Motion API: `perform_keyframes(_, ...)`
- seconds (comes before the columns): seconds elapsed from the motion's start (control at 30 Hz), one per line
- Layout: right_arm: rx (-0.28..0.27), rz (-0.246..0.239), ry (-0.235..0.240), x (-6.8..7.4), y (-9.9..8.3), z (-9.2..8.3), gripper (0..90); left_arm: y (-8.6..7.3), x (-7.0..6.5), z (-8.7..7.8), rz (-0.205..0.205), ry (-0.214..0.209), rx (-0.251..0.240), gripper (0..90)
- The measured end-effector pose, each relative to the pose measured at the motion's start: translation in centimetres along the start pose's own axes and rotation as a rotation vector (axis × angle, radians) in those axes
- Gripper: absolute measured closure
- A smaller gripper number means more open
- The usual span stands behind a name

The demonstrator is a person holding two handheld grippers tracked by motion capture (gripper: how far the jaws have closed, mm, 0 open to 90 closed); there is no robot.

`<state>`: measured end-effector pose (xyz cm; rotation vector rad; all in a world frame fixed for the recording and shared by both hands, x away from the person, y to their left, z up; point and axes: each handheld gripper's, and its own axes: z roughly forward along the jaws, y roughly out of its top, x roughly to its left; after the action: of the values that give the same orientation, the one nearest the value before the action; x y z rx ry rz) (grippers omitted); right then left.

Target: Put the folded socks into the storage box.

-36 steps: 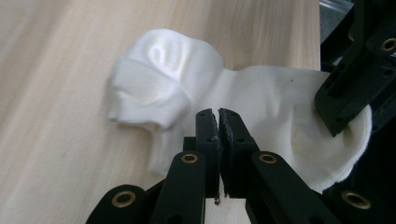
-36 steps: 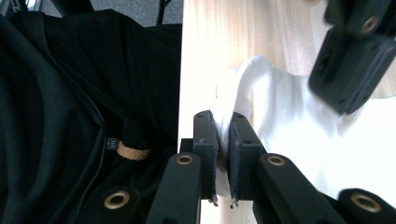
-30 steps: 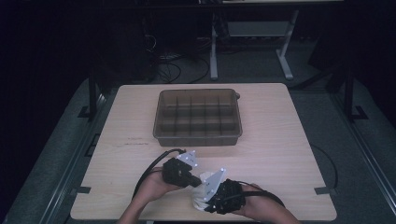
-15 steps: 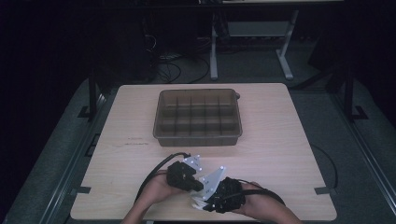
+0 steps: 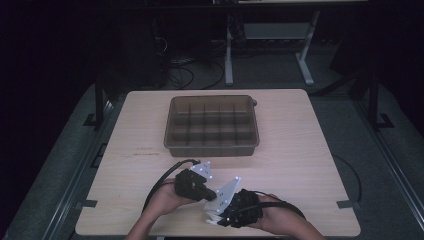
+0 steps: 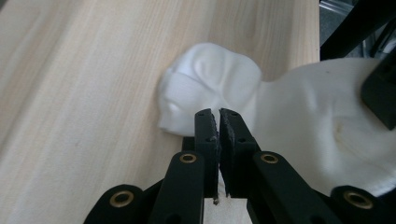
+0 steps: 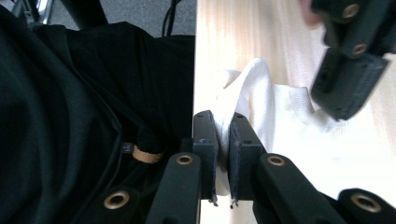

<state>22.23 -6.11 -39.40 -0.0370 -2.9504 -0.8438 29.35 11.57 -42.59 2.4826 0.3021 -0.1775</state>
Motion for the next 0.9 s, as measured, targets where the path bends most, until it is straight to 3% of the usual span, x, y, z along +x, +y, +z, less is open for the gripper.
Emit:
perform_keyframes(0.3, 0.016, -0.003, 0.011, 0.1, 0.5, -0.1, 83.0, -0.2, 0.1, 1.0, -0.006, -0.013, 0.026, 86.0)
perform_keyframes(0.63, 0.017, 0.042, 0.014, -2.3, 0.0, 0.2, 82.9, -0.3, 0.5, 1.6, -0.014, -0.026, 0.042, 86.0)
perform_keyframes(0.9, 0.038, 0.079, 0.01, -3.7, -0.3, 0.9, 82.9, -0.8, 1.0, 0.8, -0.028, -0.011, 0.03, 86.3)
